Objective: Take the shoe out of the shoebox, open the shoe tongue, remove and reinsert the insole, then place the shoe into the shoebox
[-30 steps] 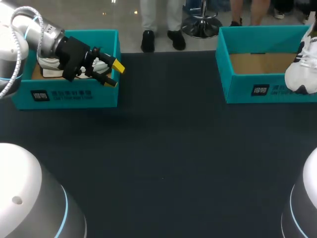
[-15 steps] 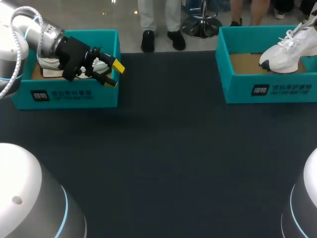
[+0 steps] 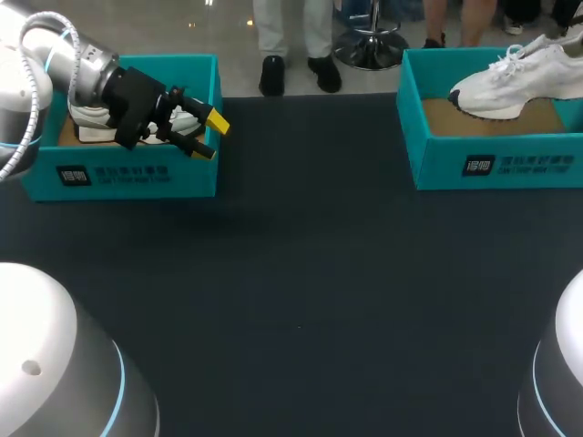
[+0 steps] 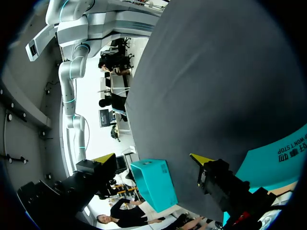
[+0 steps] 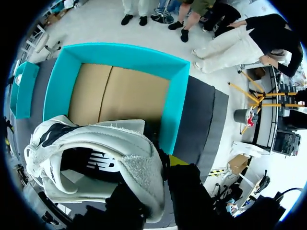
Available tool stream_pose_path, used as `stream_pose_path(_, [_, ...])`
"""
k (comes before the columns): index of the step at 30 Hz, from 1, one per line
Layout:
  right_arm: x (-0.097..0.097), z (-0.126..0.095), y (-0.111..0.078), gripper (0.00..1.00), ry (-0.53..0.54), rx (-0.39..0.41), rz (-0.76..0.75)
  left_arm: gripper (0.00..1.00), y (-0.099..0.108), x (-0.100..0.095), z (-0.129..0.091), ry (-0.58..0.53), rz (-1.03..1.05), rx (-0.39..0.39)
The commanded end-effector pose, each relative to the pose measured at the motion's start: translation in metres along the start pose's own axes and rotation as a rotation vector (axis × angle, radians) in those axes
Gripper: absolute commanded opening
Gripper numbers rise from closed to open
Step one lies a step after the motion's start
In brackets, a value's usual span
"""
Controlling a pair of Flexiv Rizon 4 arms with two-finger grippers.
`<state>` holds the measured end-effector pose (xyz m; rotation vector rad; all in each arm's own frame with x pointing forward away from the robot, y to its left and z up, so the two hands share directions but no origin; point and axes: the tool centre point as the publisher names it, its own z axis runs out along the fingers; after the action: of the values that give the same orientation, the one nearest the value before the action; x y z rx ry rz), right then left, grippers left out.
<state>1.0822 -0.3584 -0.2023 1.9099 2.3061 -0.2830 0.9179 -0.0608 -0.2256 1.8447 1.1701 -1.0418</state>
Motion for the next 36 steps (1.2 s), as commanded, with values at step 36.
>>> stream_pose_path(36, [0.011,0.006,-0.022,0.0,-0.019,0.022,0.244,1.0,0.0,0.0,0.0,0.002,0.001,0.001])
